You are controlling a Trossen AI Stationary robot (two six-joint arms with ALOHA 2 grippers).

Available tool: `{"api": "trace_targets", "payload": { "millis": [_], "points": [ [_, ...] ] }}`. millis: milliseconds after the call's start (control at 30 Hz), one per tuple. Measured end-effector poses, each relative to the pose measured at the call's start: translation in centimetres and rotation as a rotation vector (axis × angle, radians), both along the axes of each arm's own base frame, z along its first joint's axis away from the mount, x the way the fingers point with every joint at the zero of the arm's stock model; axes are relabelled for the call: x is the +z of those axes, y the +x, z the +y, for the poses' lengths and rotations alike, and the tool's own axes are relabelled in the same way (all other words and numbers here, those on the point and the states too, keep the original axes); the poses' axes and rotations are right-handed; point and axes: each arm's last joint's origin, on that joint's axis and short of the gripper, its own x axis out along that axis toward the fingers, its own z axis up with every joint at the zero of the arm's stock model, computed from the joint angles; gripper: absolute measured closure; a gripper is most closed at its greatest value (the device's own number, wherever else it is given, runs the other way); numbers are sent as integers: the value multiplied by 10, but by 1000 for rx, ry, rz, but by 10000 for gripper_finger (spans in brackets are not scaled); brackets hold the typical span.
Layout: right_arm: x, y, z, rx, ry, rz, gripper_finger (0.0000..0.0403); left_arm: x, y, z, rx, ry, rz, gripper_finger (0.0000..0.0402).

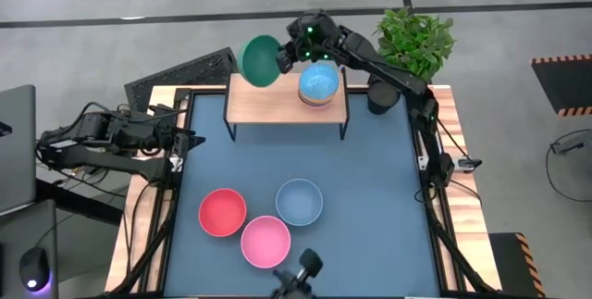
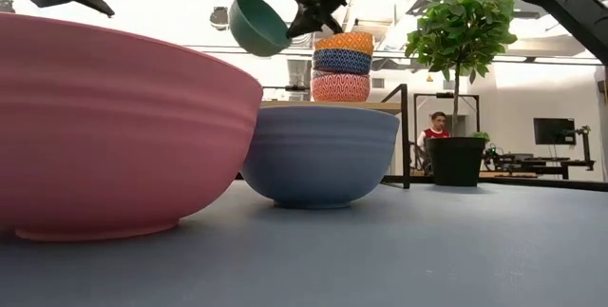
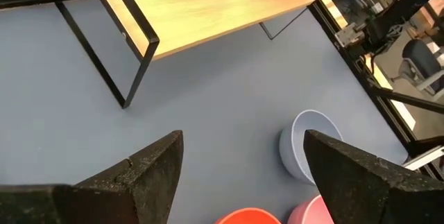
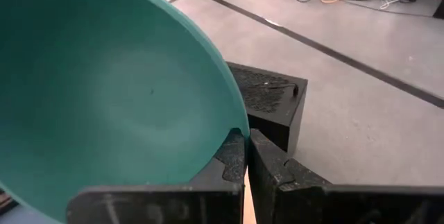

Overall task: Place and stack bowls onto a shelf
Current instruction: Put the green bowl on the shelf

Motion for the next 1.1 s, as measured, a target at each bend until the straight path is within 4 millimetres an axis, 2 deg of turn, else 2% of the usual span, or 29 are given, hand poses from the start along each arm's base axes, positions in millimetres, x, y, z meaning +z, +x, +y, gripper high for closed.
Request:
{"api": "trace_targets", "payload": {
  "millis": [233,600,800,900,1100],
  "points": [
    [-5,-12,-18,87,23,33,379,0,0,0,26,-21,-11,118],
    [-12,-12,-16,148,-25,126,379,-2,8,1,76,-46,1,118],
    [-44,9,-14,221,-22,224,379,-4,20,1,75,-47,42,118],
    [-50,13,-14,225,-18,238,379,-6,26,0,72,-48,66,118],
    [-50,12,-15,232,-30,253,379,-8,33,0,77,-59,88,118]
  ]
}}
